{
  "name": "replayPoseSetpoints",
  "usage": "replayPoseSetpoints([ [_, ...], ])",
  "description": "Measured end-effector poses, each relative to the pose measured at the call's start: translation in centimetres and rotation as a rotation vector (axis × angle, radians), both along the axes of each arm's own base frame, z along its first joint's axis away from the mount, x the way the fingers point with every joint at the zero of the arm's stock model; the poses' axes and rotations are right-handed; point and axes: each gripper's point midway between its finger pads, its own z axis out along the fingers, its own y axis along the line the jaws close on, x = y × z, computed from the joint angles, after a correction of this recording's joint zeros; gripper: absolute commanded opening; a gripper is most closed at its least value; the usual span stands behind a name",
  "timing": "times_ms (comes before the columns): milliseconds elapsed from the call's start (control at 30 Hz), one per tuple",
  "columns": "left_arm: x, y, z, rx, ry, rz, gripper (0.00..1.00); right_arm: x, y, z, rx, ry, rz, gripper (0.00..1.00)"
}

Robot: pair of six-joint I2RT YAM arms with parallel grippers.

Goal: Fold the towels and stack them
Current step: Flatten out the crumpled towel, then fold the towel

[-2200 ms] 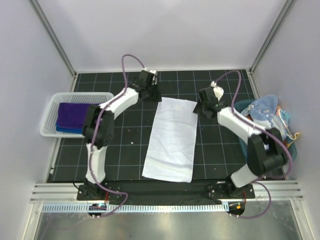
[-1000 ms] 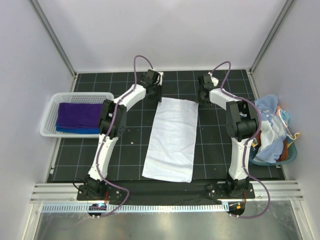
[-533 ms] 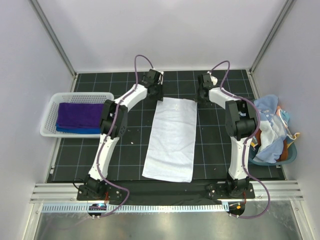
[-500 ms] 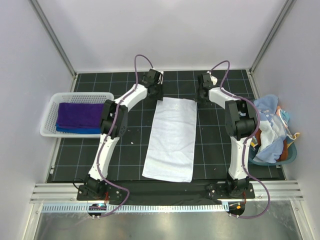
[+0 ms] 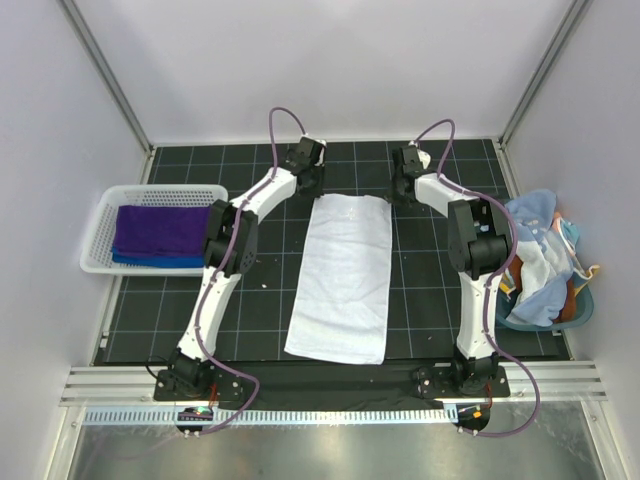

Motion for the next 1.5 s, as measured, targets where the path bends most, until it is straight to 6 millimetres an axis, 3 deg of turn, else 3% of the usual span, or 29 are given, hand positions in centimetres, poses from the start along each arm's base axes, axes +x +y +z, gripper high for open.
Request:
replayPoseSetpoints([
  [133, 0.1, 0.0, 0.0, 0.001, -0.002, 0.004, 0.01, 0.1, 0.0, 0.1, -0.002, 0.004, 0.005, 0.09],
  [233, 0.3, 0.1, 0.0, 0.001, -0.015, 0.01, 0.0, 0.1, 0.1, 0.2, -0.005, 0.01, 0.009, 0.01],
  [533, 1.2, 1.5, 1.1, -0.046, -0.058, 0.063, 0.0, 1.2, 0.3, 1.5, -0.023, -0.01, 0.027, 0.01],
  [867, 5.3, 3.6, 5.7, -0.192, -0.168, 0.11, 0.0, 5.4, 1.4, 6.4, -0.005, -0.156, 0.047, 0.01],
  [1067, 7.2, 4.2, 9.2, -0.269, -0.239, 0.104, 0.0, 6.7, 2.0, 8.2, 0.005, -0.216, 0.072, 0.01],
  [1267, 6.0, 4.7, 13.1, -0.321, -0.273, 0.094, 0.0, 6.1, 2.8, 9.1, 0.022, -0.235, 0.099, 0.01],
  [1500, 1.1, 5.4, 16.3, -0.385, -0.26, 0.1, 0.0, 0.9, 4.2, 11.5, 0.016, -0.242, 0.145, 0.01],
])
